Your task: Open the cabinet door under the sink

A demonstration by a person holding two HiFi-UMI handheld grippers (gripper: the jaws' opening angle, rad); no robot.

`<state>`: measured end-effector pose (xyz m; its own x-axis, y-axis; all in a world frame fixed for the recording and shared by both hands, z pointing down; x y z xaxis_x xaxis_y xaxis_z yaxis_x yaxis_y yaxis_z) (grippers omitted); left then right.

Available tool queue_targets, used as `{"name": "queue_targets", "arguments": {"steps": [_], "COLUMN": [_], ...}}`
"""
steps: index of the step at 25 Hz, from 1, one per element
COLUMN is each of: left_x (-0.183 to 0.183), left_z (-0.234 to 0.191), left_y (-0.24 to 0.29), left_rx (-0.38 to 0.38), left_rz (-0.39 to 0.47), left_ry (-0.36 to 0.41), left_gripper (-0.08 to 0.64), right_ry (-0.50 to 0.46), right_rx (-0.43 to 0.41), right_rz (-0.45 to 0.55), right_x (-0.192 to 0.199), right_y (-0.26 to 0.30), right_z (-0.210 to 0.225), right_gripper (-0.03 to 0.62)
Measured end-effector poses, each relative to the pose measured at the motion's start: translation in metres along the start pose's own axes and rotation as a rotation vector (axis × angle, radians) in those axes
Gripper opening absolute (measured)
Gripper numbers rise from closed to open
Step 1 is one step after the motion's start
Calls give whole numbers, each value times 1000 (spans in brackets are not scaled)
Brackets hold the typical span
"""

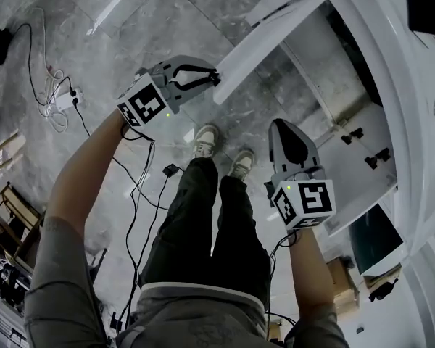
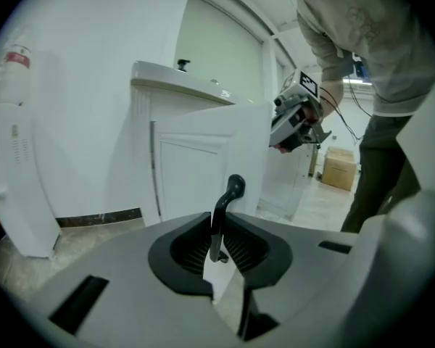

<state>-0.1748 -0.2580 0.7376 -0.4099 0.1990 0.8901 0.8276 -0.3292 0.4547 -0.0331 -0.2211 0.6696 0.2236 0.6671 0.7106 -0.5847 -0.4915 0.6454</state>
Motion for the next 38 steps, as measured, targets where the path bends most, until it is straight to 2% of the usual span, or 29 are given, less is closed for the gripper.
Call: {"name": "queue_targets", "arguments": {"steps": [3, 5, 11, 16, 18, 22, 25, 28, 32, 38], "left_x": [7, 9, 11, 25, 26, 11, -8, -36, -84, -183], "left_z": [-30, -44, -47, -36, -30, -21, -15, -6, 1, 12], "left_y": [-21, -28, -31, -44, -53, -80, -101, -120, -140, -169], "left_rx": [-127, -175, -221, -182, -190, -236, -260, -292, -327, -374], "left_rz": [34, 38, 0, -102, -118, -82, -55, -26, 27, 138], "left_ry": [-92, -115, -105, -105, -133, -243, -293, -301, -274, -219], "left_gripper": [54, 56, 129, 169, 169, 169, 167, 141, 100, 54], "right_ry": [-2, -10, -49, -83, -90, -100, -123, -151, -203, -233], "right_rx": [-31, -50, -81, -91, -89, -88, -97, -103, -69, -32], "right_rz": [-3, -10, -21, -27, -26, -23, -16, -1, 16, 62], "right_x": [-5, -8, -20, -30, -35, -46, -58, -74, -101, -146], "right_y": [9, 14, 15, -2, -10, -29, -44, -61, -84, -128], "right_z": [-9, -16, -28, -35, -36, -45, -55, -66, -75, -87], "right_gripper": [34, 34, 34, 34, 34, 34, 34, 34, 34, 34]}}
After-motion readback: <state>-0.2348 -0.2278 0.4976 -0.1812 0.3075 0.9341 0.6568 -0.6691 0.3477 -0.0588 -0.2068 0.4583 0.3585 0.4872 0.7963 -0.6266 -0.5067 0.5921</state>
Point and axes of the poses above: the fingertips, and each gripper's own axes: y forward along the fingers, z to its right, x out of its underside, the point moved 1 cm from there along -y, backward along the fingers, and after that the axes turned 1 degree about -y, right-handed, at the moved point
